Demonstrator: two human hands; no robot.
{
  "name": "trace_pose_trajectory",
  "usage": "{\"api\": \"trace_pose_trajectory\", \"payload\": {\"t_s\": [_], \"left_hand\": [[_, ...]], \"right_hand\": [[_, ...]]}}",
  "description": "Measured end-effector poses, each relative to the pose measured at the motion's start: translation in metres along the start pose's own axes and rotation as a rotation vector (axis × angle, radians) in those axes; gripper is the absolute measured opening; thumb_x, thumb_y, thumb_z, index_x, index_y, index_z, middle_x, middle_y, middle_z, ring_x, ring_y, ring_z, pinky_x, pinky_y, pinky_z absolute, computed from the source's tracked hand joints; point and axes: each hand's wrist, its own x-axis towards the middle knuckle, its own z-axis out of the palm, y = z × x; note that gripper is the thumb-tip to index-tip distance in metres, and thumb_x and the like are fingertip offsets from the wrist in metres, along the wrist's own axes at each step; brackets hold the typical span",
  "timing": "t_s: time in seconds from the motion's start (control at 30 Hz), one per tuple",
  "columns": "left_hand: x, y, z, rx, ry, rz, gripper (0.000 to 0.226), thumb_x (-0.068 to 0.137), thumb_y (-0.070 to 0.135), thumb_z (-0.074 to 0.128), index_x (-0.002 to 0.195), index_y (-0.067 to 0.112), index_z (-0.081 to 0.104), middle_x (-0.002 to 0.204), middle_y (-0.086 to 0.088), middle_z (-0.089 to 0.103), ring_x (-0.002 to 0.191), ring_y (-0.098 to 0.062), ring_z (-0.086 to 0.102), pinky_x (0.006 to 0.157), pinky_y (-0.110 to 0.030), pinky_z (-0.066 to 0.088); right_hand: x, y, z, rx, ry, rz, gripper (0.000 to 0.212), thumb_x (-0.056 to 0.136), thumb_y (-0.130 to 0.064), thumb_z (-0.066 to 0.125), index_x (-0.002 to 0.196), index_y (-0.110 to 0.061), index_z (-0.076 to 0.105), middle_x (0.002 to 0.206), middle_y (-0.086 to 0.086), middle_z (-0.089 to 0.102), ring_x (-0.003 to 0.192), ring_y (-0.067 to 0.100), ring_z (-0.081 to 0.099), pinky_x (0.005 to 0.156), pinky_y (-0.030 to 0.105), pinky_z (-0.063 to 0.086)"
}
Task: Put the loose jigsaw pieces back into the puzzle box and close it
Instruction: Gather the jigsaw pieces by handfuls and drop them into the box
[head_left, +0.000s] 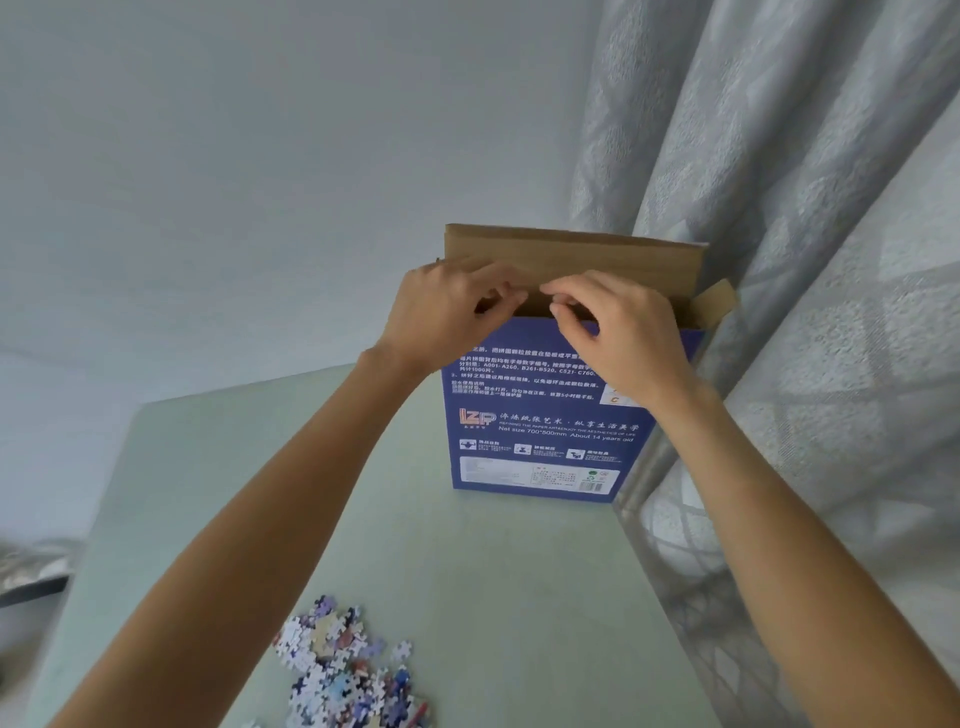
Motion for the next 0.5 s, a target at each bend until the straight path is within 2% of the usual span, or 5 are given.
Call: {"api": "trace_pose_trajectory", "payload": {"t_s": [0.1,0.17,0.23,0.37,0.5], "left_hand": [[-0.06,0.006,-0.015,-0.06,0.153,-0.039,0.025,0.09,0.034,0.055,0.091,0.014,0.07,0.077,0.005,0.07,0.067,-0.01,0.064,0.056,-0.022,0.05],[-0.116,0.01,-0.02,-0.115,0.14,-0.178,0.032,0.092,0.036,0.05,0.088,0.013,0.072,0.075,0.004,0.071,0.066,-0.008,0.064,0.057,-0.024,0.052],[-0.18,0.014,-0.026,-0.133,0.085,-0.368,0.025,0.09,0.031,0.052,0.087,0.017,0.072,0.073,0.007,0.07,0.064,-0.005,0.063,0.057,-0.026,0.053],[-0.282,0.021,-0.034,-0.092,-0.236,-0.826,0.019,0.088,0.033,0.054,0.1,0.03,0.069,0.082,0.014,0.071,0.07,-0.001,0.062,0.069,-0.027,0.055],[-0.365,0.023,-0.039,-0.085,-0.633,-1.158,0.044,0.086,0.031,0.062,0.129,0.028,0.05,0.117,0.001,0.063,0.102,-0.015,0.06,0.09,-0.034,0.049]], "right_hand": [[-0.028,-0.033,0.016,0.007,0.135,-0.097,0.018,0.092,-0.02,0.055,0.098,-0.011,0.07,0.084,-0.001,0.07,0.074,0.016,0.065,0.062,0.029,0.052],[-0.059,-0.058,0.04,0.054,0.077,-0.112,0.019,0.092,-0.024,0.056,0.095,-0.011,0.07,0.082,0.0,0.07,0.072,0.017,0.065,0.059,0.028,0.052],[-0.097,-0.086,0.071,0.131,-0.057,-0.093,0.018,0.091,-0.025,0.055,0.092,-0.013,0.069,0.081,-0.002,0.07,0.071,0.017,0.065,0.058,0.028,0.05],[-0.171,-0.133,0.127,0.239,-0.454,0.008,0.021,0.088,-0.026,0.052,0.1,-0.017,0.067,0.091,-0.002,0.069,0.08,0.019,0.066,0.059,0.029,0.053],[-0.224,-0.167,0.171,0.289,-1.014,0.236,0.049,0.088,-0.03,0.059,0.135,-0.021,0.046,0.131,0.001,0.048,0.12,0.02,0.046,0.092,0.034,0.046]]}}
